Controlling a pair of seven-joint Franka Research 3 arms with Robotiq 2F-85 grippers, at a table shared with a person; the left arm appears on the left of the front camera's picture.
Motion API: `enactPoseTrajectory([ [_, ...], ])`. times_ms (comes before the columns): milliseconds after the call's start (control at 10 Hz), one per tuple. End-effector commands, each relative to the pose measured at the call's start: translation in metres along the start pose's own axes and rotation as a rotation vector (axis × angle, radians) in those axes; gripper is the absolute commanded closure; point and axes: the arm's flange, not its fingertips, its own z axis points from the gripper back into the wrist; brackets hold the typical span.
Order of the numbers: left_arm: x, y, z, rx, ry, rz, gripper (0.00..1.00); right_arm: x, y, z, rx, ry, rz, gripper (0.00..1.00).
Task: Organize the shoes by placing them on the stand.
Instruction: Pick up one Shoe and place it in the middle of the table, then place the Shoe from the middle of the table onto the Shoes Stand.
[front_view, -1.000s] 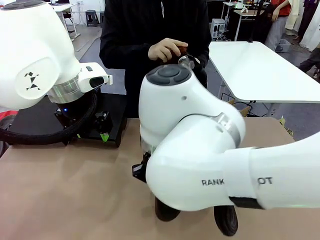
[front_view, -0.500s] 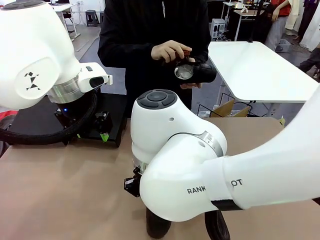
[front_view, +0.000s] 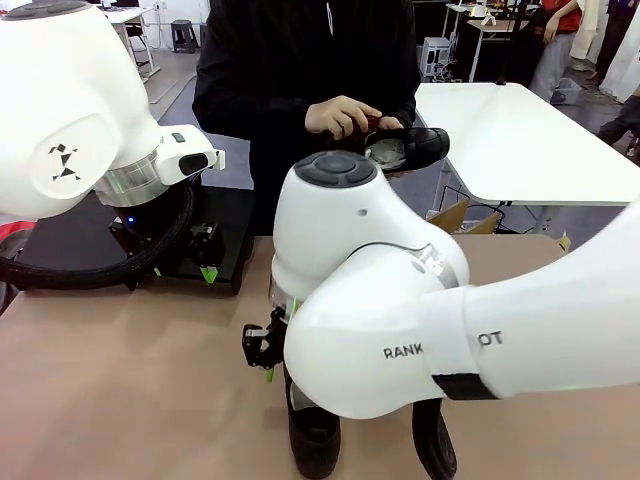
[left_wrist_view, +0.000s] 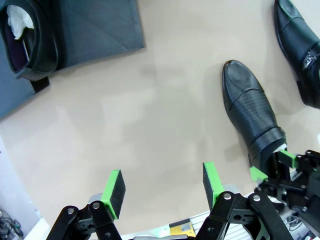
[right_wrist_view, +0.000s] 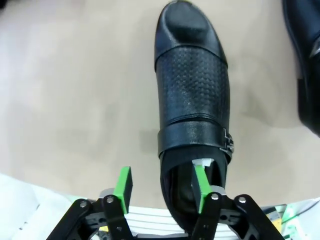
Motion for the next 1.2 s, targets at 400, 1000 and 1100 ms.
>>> enactPoseTrajectory([
  [400,0.0,0.001,0.0,0.001,-0.012,0.004,0.19,-0.001,-0.001,0.015,0.032,-0.001,-0.001,0.0],
  [1000,0.0,0.001,0.0,0.001,-0.012,0.004,0.19,-0.001,-0.001,0.015,0.032,-0.001,-0.001,0.0],
  [1100,0.0,0.001,0.0,0.001,-0.012,0.004,0.19,-0.001,-0.001,0.015,0.032,-0.001,-0.001,0.0],
])
